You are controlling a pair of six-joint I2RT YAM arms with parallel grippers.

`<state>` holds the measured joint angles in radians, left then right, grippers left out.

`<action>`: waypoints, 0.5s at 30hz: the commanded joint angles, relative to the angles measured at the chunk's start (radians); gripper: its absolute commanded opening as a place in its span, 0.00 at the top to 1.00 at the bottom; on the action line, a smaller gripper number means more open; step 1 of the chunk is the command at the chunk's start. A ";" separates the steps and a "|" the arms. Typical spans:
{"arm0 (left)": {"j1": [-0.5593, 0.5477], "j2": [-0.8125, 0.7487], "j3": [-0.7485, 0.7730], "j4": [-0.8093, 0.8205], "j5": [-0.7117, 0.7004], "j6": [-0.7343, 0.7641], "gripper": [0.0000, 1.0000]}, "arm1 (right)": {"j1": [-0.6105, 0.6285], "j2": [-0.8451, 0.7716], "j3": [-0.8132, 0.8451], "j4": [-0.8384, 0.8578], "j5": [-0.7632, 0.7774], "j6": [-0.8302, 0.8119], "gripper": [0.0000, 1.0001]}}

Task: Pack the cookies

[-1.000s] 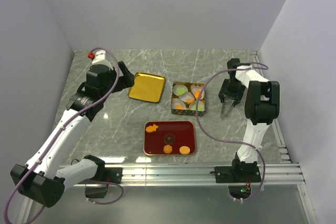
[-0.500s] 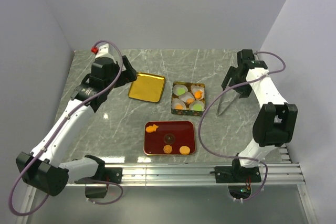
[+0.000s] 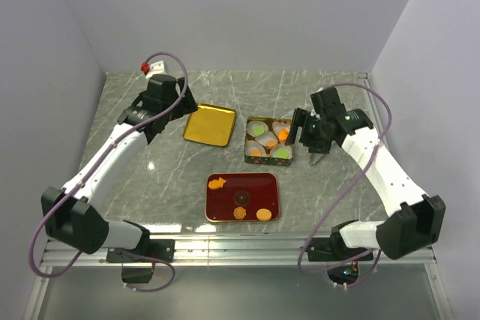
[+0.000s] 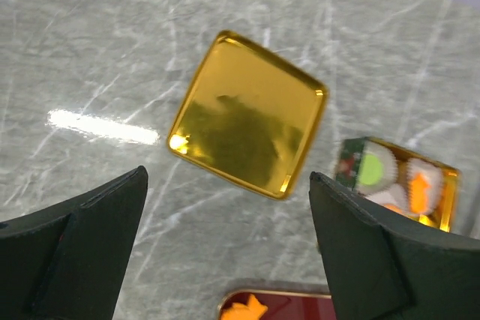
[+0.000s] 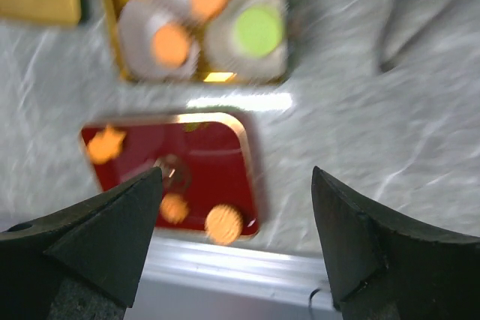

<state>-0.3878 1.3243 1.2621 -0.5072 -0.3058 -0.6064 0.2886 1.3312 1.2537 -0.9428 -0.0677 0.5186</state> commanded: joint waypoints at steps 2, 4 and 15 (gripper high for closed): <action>0.015 0.088 0.072 -0.028 -0.050 -0.007 0.10 | 0.060 -0.098 -0.042 -0.022 -0.046 0.064 0.14; 0.039 0.157 0.092 -0.042 0.003 -0.003 0.19 | 0.067 -0.139 -0.048 -0.051 -0.043 0.052 0.14; 0.161 0.447 0.125 0.056 0.154 0.054 0.40 | 0.067 -0.216 0.015 -0.220 0.006 -0.025 0.14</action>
<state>-0.2329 1.7187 1.3453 -0.5076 -0.2260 -0.5865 0.3511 1.1477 1.2274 -1.1084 -0.0761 0.5198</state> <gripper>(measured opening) 0.604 0.863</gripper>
